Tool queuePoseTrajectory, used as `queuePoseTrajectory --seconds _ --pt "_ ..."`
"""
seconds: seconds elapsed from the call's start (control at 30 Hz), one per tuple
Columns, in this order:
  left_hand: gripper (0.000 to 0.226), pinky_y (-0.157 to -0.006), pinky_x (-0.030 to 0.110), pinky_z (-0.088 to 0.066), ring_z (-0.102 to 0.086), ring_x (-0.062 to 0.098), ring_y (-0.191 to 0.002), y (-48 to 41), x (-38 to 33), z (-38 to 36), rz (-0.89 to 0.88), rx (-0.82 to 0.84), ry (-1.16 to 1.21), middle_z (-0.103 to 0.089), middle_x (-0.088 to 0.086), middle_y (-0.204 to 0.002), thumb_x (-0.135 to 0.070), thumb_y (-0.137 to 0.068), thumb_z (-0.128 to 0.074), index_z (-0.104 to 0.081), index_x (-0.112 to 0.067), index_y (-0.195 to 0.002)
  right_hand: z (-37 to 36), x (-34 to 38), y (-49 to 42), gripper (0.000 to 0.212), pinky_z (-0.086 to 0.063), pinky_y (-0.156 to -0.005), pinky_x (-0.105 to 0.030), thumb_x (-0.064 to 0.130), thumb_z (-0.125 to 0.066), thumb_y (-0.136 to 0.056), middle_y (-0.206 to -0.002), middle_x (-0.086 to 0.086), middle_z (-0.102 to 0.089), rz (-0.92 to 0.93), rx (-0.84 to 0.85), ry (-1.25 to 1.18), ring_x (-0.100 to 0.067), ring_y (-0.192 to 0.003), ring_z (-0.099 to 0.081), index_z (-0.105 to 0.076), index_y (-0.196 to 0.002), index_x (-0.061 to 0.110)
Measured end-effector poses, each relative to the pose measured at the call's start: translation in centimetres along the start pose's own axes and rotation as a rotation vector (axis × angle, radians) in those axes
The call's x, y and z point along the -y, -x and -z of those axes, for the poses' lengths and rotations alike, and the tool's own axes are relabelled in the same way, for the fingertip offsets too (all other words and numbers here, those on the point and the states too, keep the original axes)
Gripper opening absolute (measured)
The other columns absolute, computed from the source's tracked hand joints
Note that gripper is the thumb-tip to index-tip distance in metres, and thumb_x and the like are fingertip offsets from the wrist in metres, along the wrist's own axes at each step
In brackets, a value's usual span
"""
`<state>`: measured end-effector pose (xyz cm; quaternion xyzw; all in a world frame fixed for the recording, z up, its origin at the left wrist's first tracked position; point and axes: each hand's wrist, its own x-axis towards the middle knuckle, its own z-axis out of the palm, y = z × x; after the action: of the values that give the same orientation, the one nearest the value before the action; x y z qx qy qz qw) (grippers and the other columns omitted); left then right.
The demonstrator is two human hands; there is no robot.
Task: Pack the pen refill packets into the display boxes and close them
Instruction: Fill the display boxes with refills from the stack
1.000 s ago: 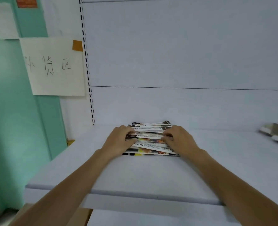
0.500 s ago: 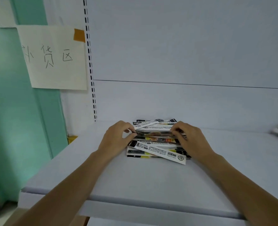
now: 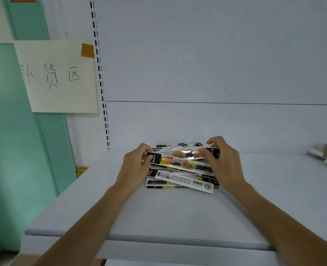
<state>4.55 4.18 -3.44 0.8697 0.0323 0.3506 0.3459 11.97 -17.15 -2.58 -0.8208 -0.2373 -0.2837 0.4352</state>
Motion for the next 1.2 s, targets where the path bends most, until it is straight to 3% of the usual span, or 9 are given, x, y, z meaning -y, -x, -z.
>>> queuePoseTrajectory --seconds 0.17,0.37,0.57,0.67,0.77,0.87,0.97,1.07,1.2 --pt "0.013 -0.071 0.024 -0.046 -0.057 0.014 -0.08 0.7 0.0 0.1 0.027 0.082 -0.019 -0.06 0.007 -0.089 -0.009 -0.092 -0.052 -0.058 -0.014 -0.103 0.6 1.2 -0.7 0.024 -0.047 -0.052 -0.016 0.02 -0.073 -0.079 -0.083 -0.004 -0.063 -0.349 0.013 -0.416 -0.018 -0.066 -0.063 -0.055 -0.095 0.016" --pt "0.015 -0.064 0.018 -0.048 -0.061 0.015 -0.08 0.5 -0.1 0.2 0.072 0.056 0.038 -0.063 0.007 -0.092 -0.009 -0.091 -0.055 -0.056 -0.017 -0.104 1.2 3.2 -1.3 0.008 -0.055 -0.069 -0.017 -0.005 -0.062 -0.081 -0.081 -0.007 -0.066 -0.576 0.294 -1.142 -0.013 -0.074 -0.062 -0.062 -0.086 0.002" --pt "0.02 -0.063 0.02 -0.044 -0.062 0.023 -0.076 0.5 -0.2 0.7 0.1 -0.043 0.07 -0.056 0.0 -0.076 -0.004 -0.091 -0.049 -0.051 -0.023 -0.096 2.1 5.8 -3.1 0.01 -0.053 -0.079 -0.033 0.004 -0.065 -0.083 -0.077 -0.001 -0.069 -0.524 0.096 -1.149 -0.011 -0.075 -0.066 -0.059 -0.089 0.01" --pt "0.024 -0.065 0.028 -0.045 -0.06 0.024 -0.075 0.6 -0.5 0.8 0.055 -0.04 0.061 -0.056 -0.001 -0.073 -0.005 -0.091 -0.046 -0.052 -0.028 -0.088 3.6 7.1 -4.5 0.032 -0.054 -0.06 -0.026 0.004 -0.067 -0.081 -0.069 -0.001 -0.068 -0.44 0.013 -1.23 -0.012 -0.06 -0.065 -0.053 -0.109 0.003" --pt "0.032 -0.068 0.025 -0.046 -0.059 0.022 -0.077 0.7 -0.9 0.9 0.022 -0.026 0.106 -0.058 0.002 -0.075 -0.005 -0.09 -0.048 -0.052 -0.034 -0.079 3.7 8.1 -4.6 0.013 -0.046 -0.049 -0.023 0.008 -0.065 -0.083 -0.065 -0.003 -0.064 -0.275 0.139 -0.953 -0.013 -0.046 -0.055 -0.063 -0.095 0.003" --pt "0.029 -0.07 0.022 -0.047 -0.061 0.022 -0.08 0.5 -1.1 1.1 0.015 -0.004 0.157 -0.057 -0.006 -0.076 -0.004 -0.09 -0.049 -0.055 -0.032 -0.083 2.2 7.9 -3.2 0.002 -0.047 -0.055 -0.016 0.019 -0.064 -0.086 -0.08 -0.002 -0.067 -0.068 0.446 -0.333 -0.01 -0.055 -0.057 -0.066 -0.086 0.018" --pt "0.025 -0.062 0.008 -0.043 -0.063 0.022 -0.081 0.4 -1.6 1.7 0.001 0.026 0.195 -0.063 0.001 -0.085 -0.004 -0.09 -0.052 -0.055 -0.029 -0.088 -0.3 6.2 -1.6 0.006 -0.043 -0.069 -0.013 0.027 -0.059 -0.09 -0.098 0.005 -0.062 0.074 0.648 -0.043 -0.002 -0.081 -0.06 -0.06 -0.085 0.023" --pt "0.018 -0.064 0.005 -0.044 -0.063 0.014 -0.081 0.5 -1.9 2.8 -0.006 0.038 0.177 -0.065 0.003 -0.092 -0.01 -0.09 -0.055 -0.056 -0.028 -0.093 -1.5 5.4 -0.8 0.011 -0.043 -0.071 -0.019 0.027 -0.053 -0.093 -0.09 0.007 -0.058 0.093 0.664 -0.046 -0.01 -0.083 -0.058 -0.053 -0.082 0.025" --pt "0.039 -0.102 0.028 -0.035 -0.046 0.013 -0.117 1.1 -1.8 4.5 -0.202 0.025 -0.263 -0.052 -0.005 -0.126 -0.027 -0.087 -0.059 -0.048 -0.02 -0.124 -1.7 6.4 -0.6 0.002 -0.037 -0.052 -0.01 0.019 -0.049 -0.095 -0.07 0.005 -0.057 0.174 0.616 -0.072 -0.003 -0.054 -0.054 -0.049 -0.093 0.019"
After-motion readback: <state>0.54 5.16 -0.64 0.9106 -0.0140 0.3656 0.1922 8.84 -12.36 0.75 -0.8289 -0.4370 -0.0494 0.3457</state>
